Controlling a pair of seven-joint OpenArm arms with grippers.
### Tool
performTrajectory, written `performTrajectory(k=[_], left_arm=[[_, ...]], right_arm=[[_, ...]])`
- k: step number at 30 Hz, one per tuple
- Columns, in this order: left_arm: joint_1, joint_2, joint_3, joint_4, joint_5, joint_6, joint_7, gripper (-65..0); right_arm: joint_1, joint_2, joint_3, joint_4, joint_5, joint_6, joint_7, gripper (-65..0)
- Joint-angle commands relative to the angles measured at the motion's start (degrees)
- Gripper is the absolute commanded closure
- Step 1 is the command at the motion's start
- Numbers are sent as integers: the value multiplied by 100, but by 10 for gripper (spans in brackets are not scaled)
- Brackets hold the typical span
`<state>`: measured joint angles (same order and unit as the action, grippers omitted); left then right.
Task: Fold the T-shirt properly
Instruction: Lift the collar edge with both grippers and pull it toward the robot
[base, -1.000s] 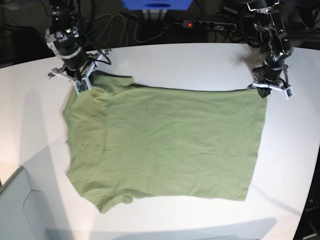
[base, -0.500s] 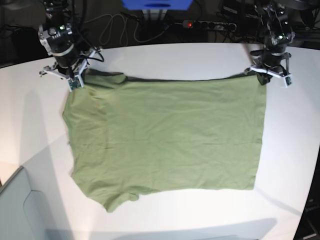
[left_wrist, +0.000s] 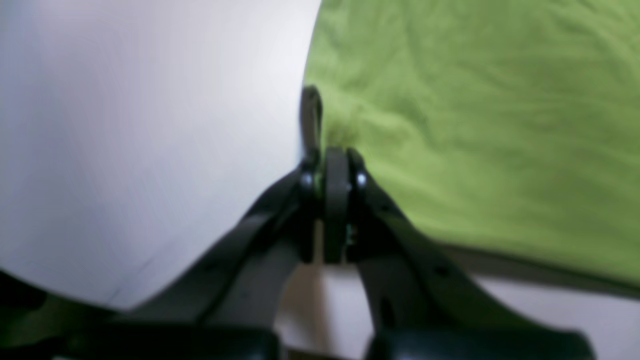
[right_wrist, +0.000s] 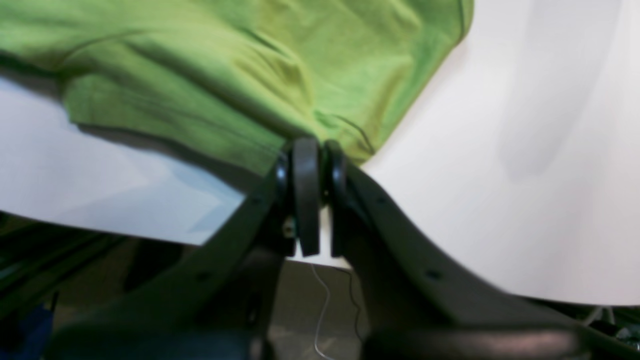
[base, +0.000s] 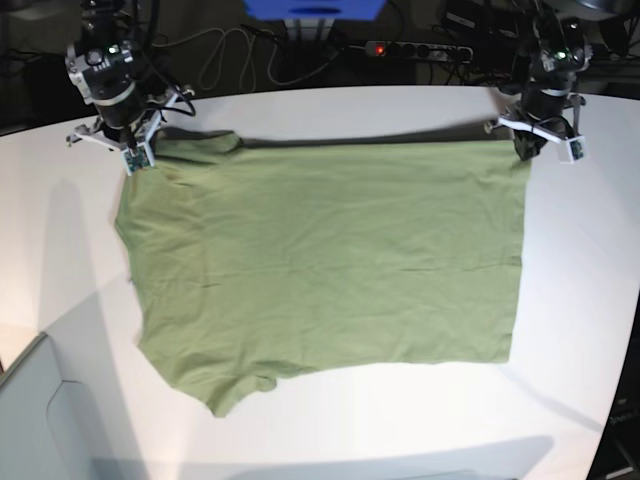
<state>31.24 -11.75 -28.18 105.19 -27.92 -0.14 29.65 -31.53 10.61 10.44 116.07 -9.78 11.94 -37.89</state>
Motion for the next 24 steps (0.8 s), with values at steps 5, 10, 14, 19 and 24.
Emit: performTrajectory(k=[5, 10, 14, 19, 24], left_arm=[[-175, -60, -34, 106, -17, 10, -139, 0], [-500, -60, -34, 106, -17, 10, -139, 0], [-852, -60, -8, 62, -17, 10, -112, 0], [-1239, -60, 10, 9, 36, 10, -95, 0], [-1538, -60, 10, -404, 36, 10, -95, 0]], right_arm=[[397, 33, -72, 177, 24, 41, 66, -2], [880, -90, -81, 2, 15, 41, 57, -2], [1214, -99, -81, -95, 7, 41, 48, -2], [1610, -81, -81, -596, 7, 41, 66, -2], [1988, -72, -90, -1088, 7, 41, 83, -2]])
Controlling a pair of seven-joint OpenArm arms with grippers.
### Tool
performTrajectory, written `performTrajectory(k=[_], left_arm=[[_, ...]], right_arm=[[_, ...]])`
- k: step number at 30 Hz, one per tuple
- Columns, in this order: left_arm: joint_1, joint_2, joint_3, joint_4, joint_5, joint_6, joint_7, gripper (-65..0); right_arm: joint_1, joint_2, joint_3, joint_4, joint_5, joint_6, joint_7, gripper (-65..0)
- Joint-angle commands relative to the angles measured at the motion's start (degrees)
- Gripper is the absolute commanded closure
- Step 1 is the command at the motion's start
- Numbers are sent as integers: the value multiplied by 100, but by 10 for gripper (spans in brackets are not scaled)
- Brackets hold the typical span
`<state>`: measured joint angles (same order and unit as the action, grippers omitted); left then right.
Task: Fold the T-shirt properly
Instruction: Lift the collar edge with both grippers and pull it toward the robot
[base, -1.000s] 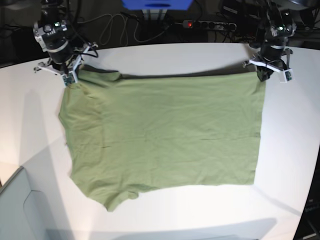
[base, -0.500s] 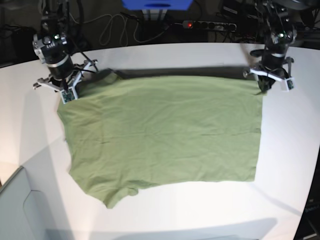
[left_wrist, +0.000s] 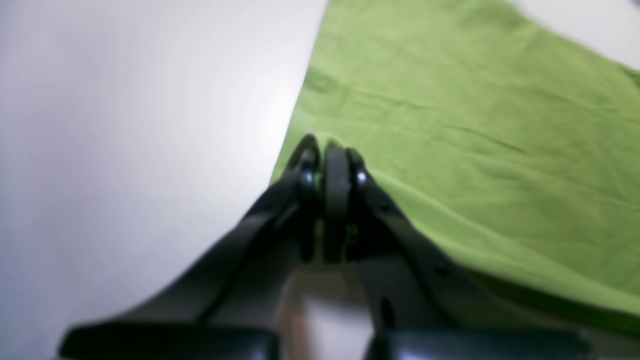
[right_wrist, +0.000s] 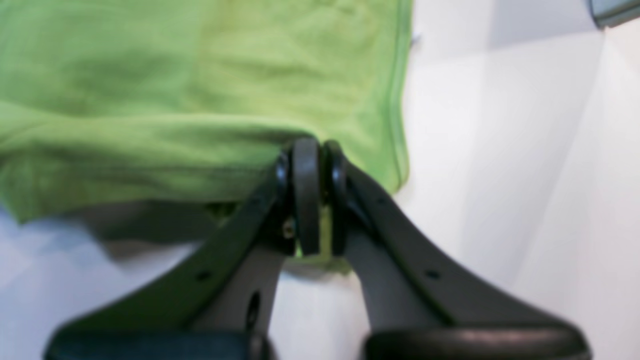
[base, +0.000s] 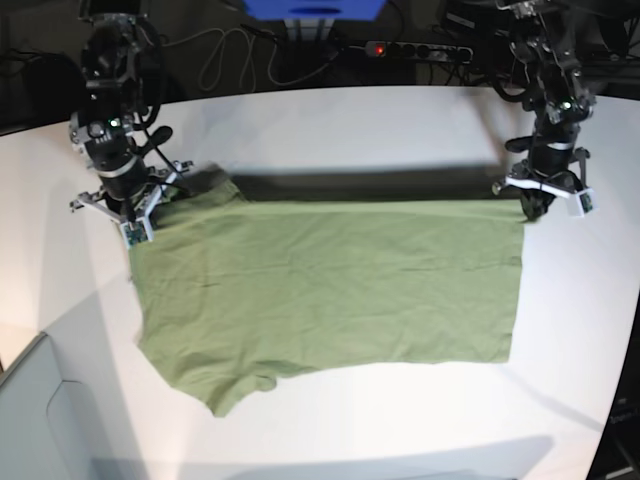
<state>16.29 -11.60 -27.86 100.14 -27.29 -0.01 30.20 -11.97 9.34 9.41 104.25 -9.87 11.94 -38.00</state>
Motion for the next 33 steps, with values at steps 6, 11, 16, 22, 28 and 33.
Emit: performTrajectory(k=[6, 11, 16, 22, 28, 33], left_arm=[[-166, -84, -14, -67, -27, -3, -167, 0], [-394, -84, -14, -137, -27, -3, -140, 0], [-412, -84, -14, -216, -27, -3, -158, 0], [-579, -102, 170, -225, -18, -3, -149, 0], [-693, -93, 161, -225, -18, -3, -140, 0], [-764, -120, 161, -541, -18, -3, -140, 0]], right_arm=[[524, 63, 13, -249, 15, 41, 103, -2], [867, 63, 13, -609, 15, 41, 103, -2], [1060, 186, -453, -680, 7, 41, 112, -2], [1289, 204, -778, -768, -2, 41, 112, -2], [1324, 239, -761, -926, -2, 41, 121, -2], [1324, 248, -761, -908, -2, 41, 121, -2]])
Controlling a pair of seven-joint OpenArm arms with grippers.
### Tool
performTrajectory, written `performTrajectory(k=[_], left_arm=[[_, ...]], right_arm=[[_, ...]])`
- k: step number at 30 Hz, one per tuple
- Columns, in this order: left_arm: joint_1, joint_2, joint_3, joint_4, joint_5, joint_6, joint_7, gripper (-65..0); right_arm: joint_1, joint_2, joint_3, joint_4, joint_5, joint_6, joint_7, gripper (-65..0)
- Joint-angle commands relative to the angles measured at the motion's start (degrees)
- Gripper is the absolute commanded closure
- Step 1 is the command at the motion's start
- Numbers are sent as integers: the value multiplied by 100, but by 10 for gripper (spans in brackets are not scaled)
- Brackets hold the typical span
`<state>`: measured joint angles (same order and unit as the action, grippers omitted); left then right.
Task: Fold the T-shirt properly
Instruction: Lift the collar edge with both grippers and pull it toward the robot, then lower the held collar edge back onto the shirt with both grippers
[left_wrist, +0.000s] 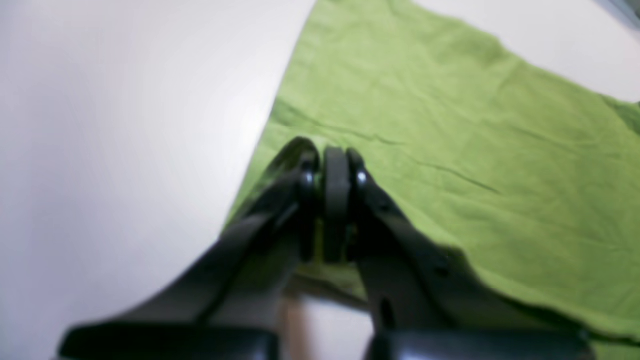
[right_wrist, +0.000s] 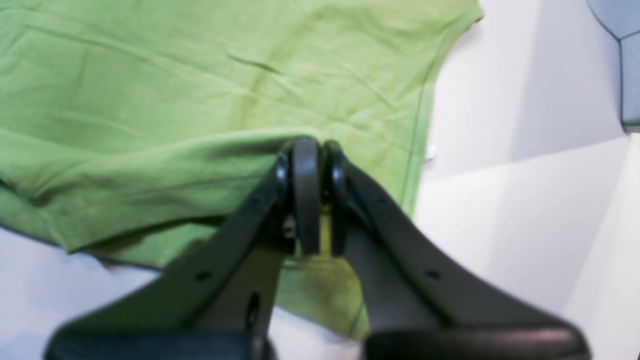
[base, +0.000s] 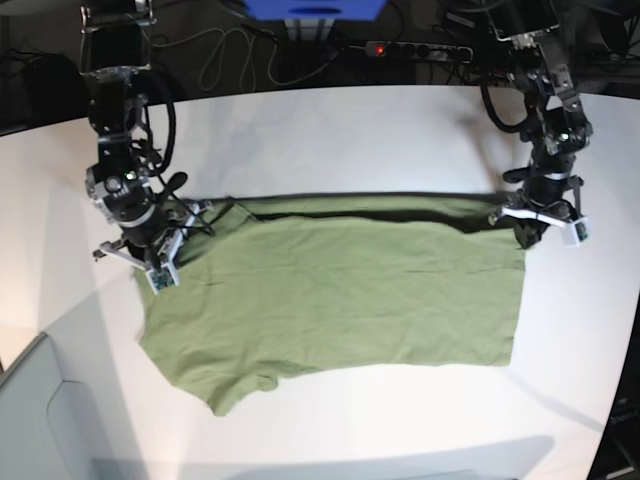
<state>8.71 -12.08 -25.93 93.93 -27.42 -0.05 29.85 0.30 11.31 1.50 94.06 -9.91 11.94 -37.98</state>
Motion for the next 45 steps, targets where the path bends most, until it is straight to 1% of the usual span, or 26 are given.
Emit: performTrajectory(k=[1, 6, 15, 19, 22, 35, 41, 45], left_arm=[[-40, -72, -31, 53, -5, 1, -114, 0], [-181, -80, -40, -114, -5, 1, -114, 0], [-357, -80, -66, -131, -5, 1, -105, 0], [-366, -89, -66, -131, -5, 1, -105, 0], [-515, -89, -57, -140, -5, 1, -105, 0], [-831, -89, -66, -615, -5, 1, -105, 0], [-840, -89, -40, -650, -5, 1, -114, 0], [-849, -89, -40, -650, -5, 1, -114, 0]], right_arm=[[98, 51, 30, 110, 2, 41, 119, -2], [98, 43, 30, 102, 2, 41, 119, -2], [274, 51, 48, 102, 2, 41, 92, -2], [274, 51, 154, 102, 2, 41, 101, -2], [274, 51, 127, 102, 2, 41, 101, -2], [397, 25, 118, 84, 11, 41, 110, -2], [520, 7, 66, -312, 11, 41, 119, -2], [520, 25, 66, -347, 11, 41, 119, -2]])
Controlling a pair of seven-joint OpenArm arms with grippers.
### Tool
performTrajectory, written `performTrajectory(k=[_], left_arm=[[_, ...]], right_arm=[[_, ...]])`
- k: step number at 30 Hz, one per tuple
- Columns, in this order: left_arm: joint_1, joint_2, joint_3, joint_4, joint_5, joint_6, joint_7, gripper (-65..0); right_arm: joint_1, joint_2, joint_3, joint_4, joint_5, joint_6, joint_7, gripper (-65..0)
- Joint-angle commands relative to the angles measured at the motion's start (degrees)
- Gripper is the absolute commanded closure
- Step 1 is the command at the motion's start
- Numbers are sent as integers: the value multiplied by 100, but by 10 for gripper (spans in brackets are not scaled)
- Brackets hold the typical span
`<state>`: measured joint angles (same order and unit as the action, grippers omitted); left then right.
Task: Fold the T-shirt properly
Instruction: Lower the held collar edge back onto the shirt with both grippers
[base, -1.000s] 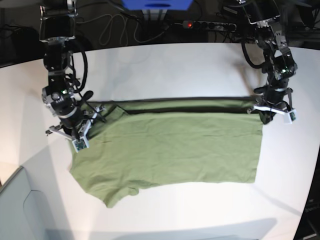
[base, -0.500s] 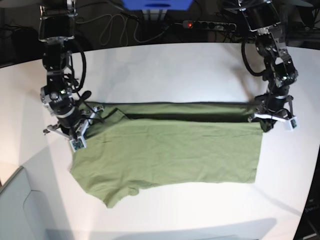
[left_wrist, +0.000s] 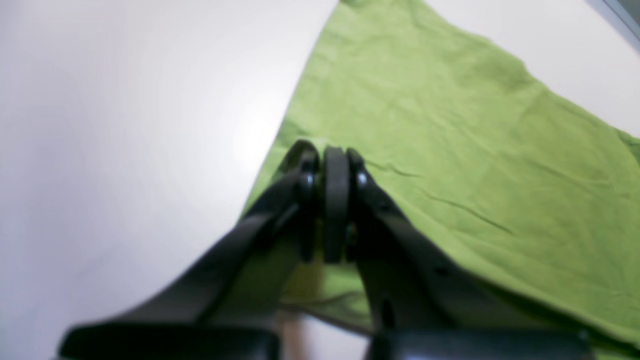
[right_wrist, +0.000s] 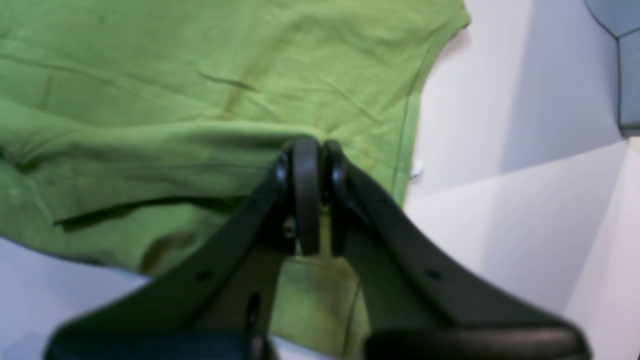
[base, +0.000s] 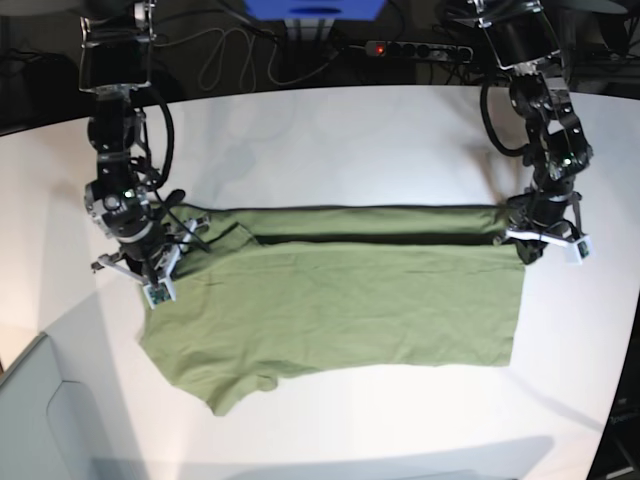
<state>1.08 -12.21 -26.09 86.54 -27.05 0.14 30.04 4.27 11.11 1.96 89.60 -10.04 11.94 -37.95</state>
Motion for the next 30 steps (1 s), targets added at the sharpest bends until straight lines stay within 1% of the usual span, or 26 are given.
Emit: performTrajectory(k=[1, 3, 4, 6, 8, 10, 15, 16, 17, 18, 21, 26, 30], left_arm=[[-86, -76, -24, 89, -42, -19, -134, 0], [-86, -76, -24, 89, -42, -10, -125, -4], [-86, -76, -16, 89, -42, -1, -125, -36], [-86, -76, -16, 89, -42, 25, -125, -130], [-86, -76, -16, 97, -42, 8, -125, -198], [-86, -85, -16, 133, -42, -1, -125, -228], [-77, -85, -51, 168, -42, 8, -125, -275], [-42, -85, -60, 168, -42, 8, -125, -278], [-25, -85, -60, 168, -42, 8, -125, -278], [-16, -85, -68, 150, -42, -1, -125, -278], [107, -85, -68, 89, -42, 17, -160, -278], [169, -85, -77, 80, -42, 34, -169, -279], [151, -58, -341, -237, -42, 34, -169, -279]], right_arm=[[122, 45, 20, 99, 24, 41, 116, -2], [122, 53, -24, 99, 24, 58, 81, -2], [122, 62, -15, 108, 24, 146, 55, -2], [122, 62, 20, 99, 15, 471, 46, -2], [122, 62, 29, 99, 15, 638, 46, -10], [105, 71, 37, 108, 15, 638, 46, -65], [113, 71, 46, 125, 15, 647, 108, -287], [105, 71, 73, 169, 15, 647, 108, -324], [78, 71, 160, 249, 15, 647, 108, -345], [69, 45, 257, 328, 15, 647, 108, -353], [-45, 27, 486, 627, 24, 647, 108, -352], [-317, 71, 521, 943, 24, 647, 99, -358], [-634, 80, 530, 996, 24, 647, 108, -359]])
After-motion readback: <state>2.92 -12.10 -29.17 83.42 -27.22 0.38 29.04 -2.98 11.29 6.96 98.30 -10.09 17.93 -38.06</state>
